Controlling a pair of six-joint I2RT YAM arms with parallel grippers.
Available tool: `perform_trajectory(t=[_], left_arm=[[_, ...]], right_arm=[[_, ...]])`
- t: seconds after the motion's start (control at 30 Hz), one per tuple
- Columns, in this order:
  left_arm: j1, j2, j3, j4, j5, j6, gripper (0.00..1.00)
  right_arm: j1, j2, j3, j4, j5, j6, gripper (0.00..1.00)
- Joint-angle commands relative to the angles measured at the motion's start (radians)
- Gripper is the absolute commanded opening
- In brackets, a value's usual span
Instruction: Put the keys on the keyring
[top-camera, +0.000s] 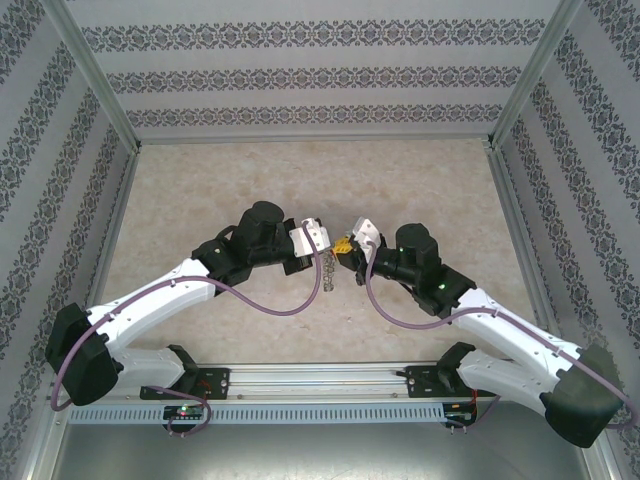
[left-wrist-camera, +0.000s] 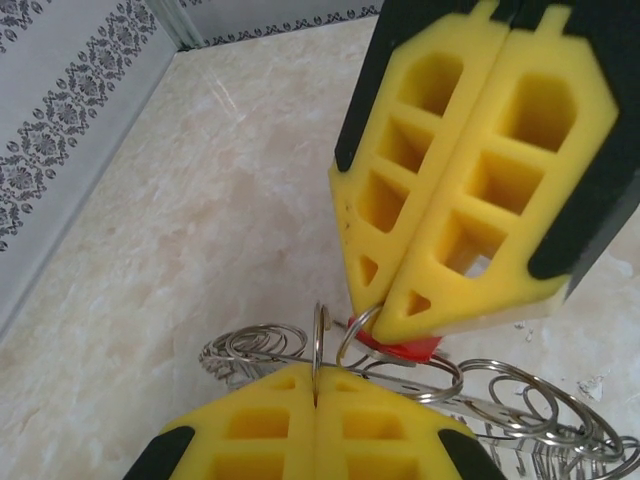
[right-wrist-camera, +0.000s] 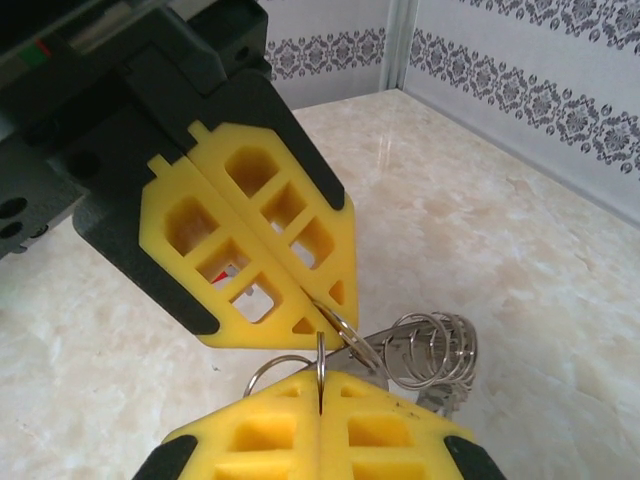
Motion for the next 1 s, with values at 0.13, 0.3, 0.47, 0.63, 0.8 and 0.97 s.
perform_trajectory(t=[0.13, 0.3, 0.47, 0.63, 0.8, 0.97], left_arm=[[-0.014, -0.021, 0.011, 0.096, 0.054, -0.033, 0.0], [-0.014, -0.01, 0.014, 0.085, 0.043, -0.037, 0.0], [-0.014, 0.006, 0.027, 0.084, 0.05, -0.04, 0.0], [-0.014, 0.012, 0.034, 0.075, 0.046, -0.04, 0.0], [-0.014, 0.012, 0.032, 0.071, 0.04, -0.046, 0.0], [-0.014, 0.011, 0.03, 0.076, 0.05, -0.046, 0.0]], right_arm=[[-0.012, -0.007, 0.018, 0.02, 0.074, 0.011, 0.0], [-0.012, -0.02, 0.023, 0.02, 0.017, -0.012, 0.0], [-0.008, -0.024, 0.024, 0.02, -0.005, -0.031, 0.0], [-0.006, -0.033, 0.027, 0.026, -0.021, -0.044, 0.0], [-0.004, -0.04, 0.019, 0.039, -0.044, -0.057, 0.0], [-0.004, -0.038, 0.014, 0.052, -0.013, -0.048, 0.0]])
